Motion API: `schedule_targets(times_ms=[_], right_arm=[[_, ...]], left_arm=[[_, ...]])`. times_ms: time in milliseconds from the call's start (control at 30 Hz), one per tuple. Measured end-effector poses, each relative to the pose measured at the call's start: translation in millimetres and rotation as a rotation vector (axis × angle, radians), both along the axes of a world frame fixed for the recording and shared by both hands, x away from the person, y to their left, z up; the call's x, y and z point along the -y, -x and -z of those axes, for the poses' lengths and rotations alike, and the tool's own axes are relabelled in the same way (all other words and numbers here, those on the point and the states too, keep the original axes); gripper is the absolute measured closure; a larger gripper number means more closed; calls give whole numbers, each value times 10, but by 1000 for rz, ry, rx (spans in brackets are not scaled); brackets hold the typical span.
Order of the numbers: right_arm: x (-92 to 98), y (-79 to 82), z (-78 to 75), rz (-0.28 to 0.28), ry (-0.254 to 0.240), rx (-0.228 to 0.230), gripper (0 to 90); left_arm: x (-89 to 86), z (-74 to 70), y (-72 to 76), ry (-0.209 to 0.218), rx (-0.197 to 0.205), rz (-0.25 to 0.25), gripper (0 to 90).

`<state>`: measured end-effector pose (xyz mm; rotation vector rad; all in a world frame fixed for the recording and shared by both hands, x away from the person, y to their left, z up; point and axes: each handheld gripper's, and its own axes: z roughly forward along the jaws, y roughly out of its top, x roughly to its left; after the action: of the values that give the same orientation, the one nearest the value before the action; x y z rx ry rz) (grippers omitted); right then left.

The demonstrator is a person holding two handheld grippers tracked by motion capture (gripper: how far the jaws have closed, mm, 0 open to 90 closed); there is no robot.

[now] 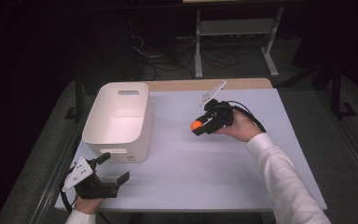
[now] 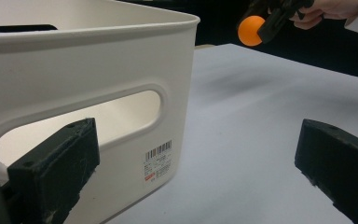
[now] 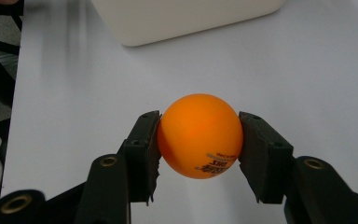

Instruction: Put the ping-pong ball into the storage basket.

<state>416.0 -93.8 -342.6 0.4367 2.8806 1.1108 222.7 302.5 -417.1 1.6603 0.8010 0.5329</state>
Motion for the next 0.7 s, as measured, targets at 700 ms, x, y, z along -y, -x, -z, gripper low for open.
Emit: schedule_targets(times_ms=[700], right_arm=[[-117, -42, -223, -32, -28, 25, 494]], left_arm=[[-4, 0, -2, -4, 0, 3, 0]])
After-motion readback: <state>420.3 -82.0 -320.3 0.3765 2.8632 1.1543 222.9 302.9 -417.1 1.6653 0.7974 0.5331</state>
